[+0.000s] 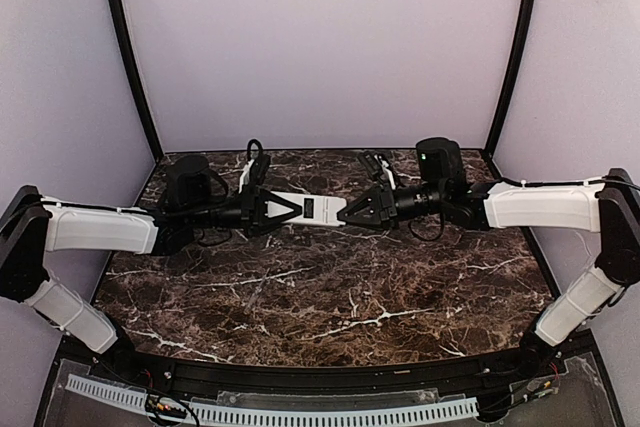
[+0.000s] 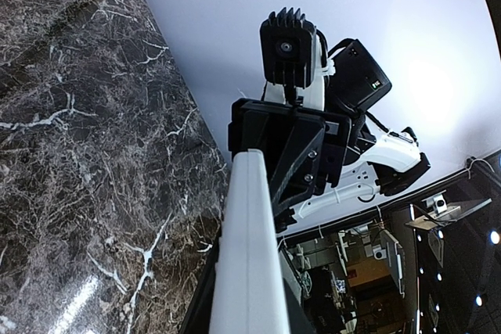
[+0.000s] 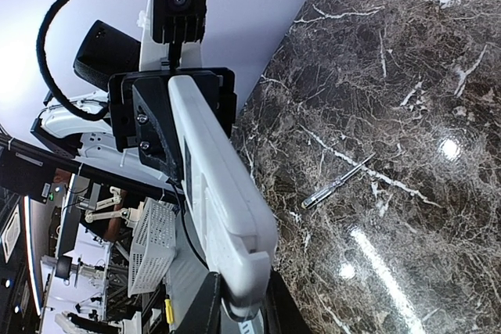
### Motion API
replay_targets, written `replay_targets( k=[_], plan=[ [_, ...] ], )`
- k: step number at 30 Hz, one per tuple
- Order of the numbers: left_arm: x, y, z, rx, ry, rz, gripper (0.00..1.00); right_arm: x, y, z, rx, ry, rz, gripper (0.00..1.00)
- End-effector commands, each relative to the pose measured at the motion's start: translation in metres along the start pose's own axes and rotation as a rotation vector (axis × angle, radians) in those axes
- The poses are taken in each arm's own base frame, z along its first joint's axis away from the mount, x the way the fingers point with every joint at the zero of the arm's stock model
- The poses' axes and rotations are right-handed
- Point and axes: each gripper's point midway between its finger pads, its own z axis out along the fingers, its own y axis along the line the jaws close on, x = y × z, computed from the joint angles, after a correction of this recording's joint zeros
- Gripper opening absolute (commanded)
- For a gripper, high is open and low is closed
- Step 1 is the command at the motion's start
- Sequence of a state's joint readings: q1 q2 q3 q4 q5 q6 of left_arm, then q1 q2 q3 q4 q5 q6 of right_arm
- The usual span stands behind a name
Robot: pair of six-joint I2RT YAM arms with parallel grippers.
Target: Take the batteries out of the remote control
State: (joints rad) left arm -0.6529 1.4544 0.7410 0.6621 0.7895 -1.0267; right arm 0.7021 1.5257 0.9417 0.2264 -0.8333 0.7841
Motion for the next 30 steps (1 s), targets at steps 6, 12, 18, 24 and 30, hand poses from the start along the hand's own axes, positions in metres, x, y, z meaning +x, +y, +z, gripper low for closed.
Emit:
replay_targets(
  k=[6, 12, 18, 24, 30],
  plan=[
    [0.0, -0.009, -0.008, 0.012, -0.02, 0.025, 0.0, -0.004, 0.005, -0.009, 0.014, -0.035, -0.034, 0.08],
    [-0.001, -0.009, -0.007, 0.012, -0.022, 0.025, 0.0, -0.002, 0.005, -0.01, 0.02, -0.036, -0.033, 0.06],
    [-0.001, -0.009, -0.008, 0.011, -0.023, 0.024, 0.0, -0.002, 0.005, -0.01, 0.015, -0.035, -0.033, 0.02],
    [-0.001, -0.008, -0.008, 0.008, -0.024, 0.023, 0.0, -0.003, 0.018, -0.01, -0.06, -0.036, -0.052, 0.01],
    [-0.001, -0.007, -0.008, 0.005, -0.023, 0.026, 0.0, -0.003, 0.034, -0.012, -0.136, -0.033, -0.072, 0.01]
  ],
)
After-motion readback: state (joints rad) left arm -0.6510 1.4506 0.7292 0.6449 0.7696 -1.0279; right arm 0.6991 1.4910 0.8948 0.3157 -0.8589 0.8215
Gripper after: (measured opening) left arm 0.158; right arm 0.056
